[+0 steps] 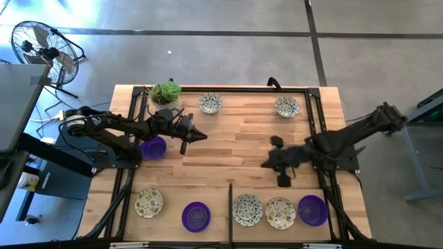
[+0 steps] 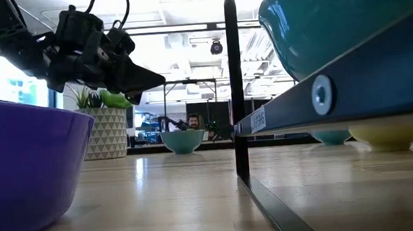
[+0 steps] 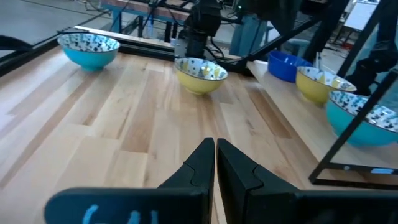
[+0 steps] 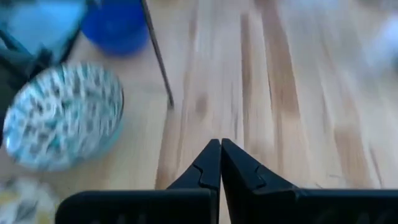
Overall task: Pick & Place Mini bowls
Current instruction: Stack the top purple bowl on the purple bowl on the shelf
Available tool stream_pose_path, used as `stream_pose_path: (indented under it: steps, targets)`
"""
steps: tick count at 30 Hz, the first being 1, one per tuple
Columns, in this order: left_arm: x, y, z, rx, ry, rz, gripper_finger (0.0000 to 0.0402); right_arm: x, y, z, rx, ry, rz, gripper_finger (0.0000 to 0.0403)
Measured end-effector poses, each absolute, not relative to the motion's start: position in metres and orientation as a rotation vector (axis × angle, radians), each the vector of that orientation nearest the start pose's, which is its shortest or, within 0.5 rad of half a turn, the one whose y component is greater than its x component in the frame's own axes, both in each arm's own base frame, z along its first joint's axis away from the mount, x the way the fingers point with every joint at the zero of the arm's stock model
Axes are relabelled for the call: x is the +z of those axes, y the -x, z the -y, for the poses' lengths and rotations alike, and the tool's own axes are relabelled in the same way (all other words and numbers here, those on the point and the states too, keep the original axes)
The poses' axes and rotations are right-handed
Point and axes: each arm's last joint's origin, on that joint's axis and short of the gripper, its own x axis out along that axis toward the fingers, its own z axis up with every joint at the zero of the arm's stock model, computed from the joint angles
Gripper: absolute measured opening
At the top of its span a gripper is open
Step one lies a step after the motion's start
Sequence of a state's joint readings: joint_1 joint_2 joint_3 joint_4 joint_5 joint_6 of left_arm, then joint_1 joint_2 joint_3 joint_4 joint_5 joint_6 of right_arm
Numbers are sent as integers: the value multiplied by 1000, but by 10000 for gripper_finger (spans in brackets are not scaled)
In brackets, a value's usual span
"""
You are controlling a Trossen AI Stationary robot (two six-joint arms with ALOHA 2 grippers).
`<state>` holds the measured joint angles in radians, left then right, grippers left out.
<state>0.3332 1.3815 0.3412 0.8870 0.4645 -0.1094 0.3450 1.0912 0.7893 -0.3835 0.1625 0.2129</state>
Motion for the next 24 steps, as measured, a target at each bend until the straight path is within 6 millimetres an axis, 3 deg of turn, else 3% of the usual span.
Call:
stream_pose_path:
  steps: [6, 12, 18, 24]
  targets:
    - [167, -230, -65, -133, 179, -153, 14, 239, -232, -31, 165, 26, -331, 0]
    - [164, -229, -66, -100, 172, -186, 14, 226, -225, 0, 68, 57, -60, 0]
    - [162, -237, -69, -90, 212, -328, 14, 217, -217, 17, -10, 27, 1, 0]
    - [180, -253, -71, -101, 195, -388, 14, 218, -217, 19, -19, 92, 13, 0]
